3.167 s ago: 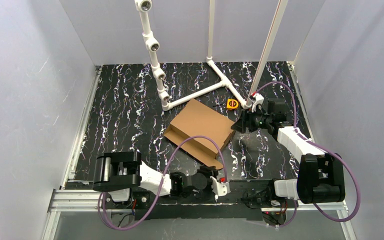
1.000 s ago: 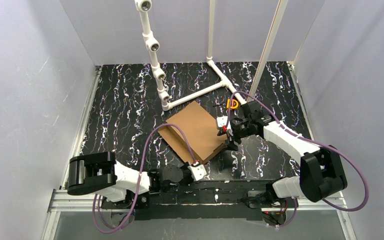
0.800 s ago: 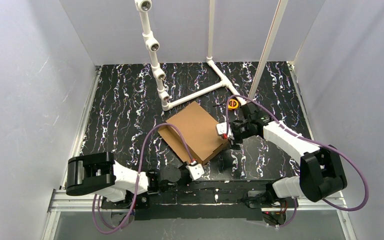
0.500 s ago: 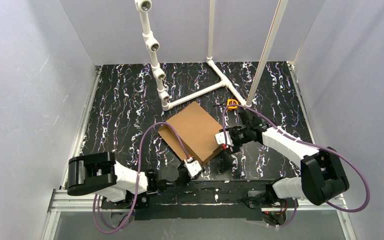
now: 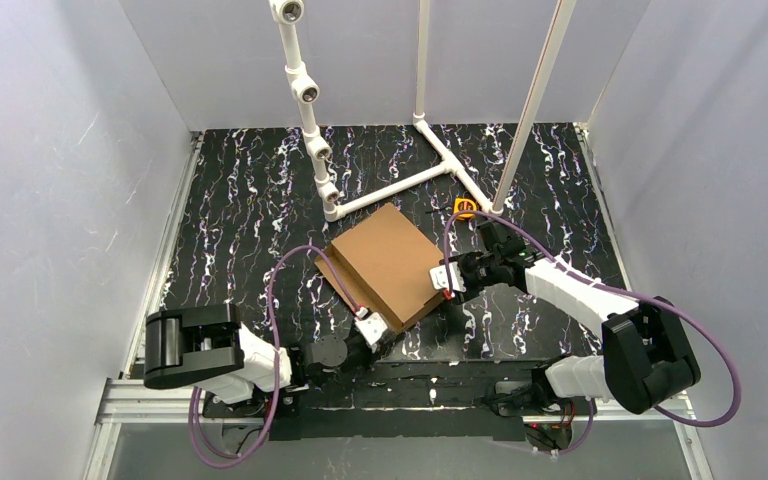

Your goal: Fold the paper box

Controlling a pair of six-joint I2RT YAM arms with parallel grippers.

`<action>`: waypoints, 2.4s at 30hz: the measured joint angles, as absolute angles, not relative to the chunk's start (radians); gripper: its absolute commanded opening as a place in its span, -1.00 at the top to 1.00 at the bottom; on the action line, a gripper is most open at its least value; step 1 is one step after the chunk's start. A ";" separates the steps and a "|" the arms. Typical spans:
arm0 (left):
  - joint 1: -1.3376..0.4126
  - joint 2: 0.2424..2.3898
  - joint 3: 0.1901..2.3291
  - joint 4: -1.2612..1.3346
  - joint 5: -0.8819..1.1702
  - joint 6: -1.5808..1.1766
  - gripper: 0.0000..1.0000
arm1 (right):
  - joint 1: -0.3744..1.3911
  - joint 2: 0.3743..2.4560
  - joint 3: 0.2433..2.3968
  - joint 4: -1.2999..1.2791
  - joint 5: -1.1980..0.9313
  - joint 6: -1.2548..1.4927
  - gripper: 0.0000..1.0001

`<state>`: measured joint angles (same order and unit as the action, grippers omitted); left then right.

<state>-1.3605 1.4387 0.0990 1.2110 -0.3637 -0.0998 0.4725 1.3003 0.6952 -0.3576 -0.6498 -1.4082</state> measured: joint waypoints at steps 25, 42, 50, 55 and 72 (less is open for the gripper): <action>-1.357 1.509 0.036 1.383 -0.408 -0.161 1.00 | 0.473 1.338 0.700 -0.313 -0.667 -1.406 -0.03; -1.357 1.492 0.025 1.381 -0.416 -0.169 1.00 | 0.473 1.348 0.705 -0.311 -0.677 -1.406 -0.01; -1.357 1.487 0.023 1.379 -0.434 -0.203 1.00 | 0.474 1.350 0.706 -0.311 -0.677 -1.406 -0.01; -1.357 1.475 0.022 1.367 -0.445 -0.227 1.00 | 0.475 1.350 0.707 -0.311 -0.677 -1.407 -0.01; -1.357 1.299 0.120 1.009 -0.437 -0.236 1.00 | 0.485 1.357 0.711 -0.310 -0.679 -1.411 0.00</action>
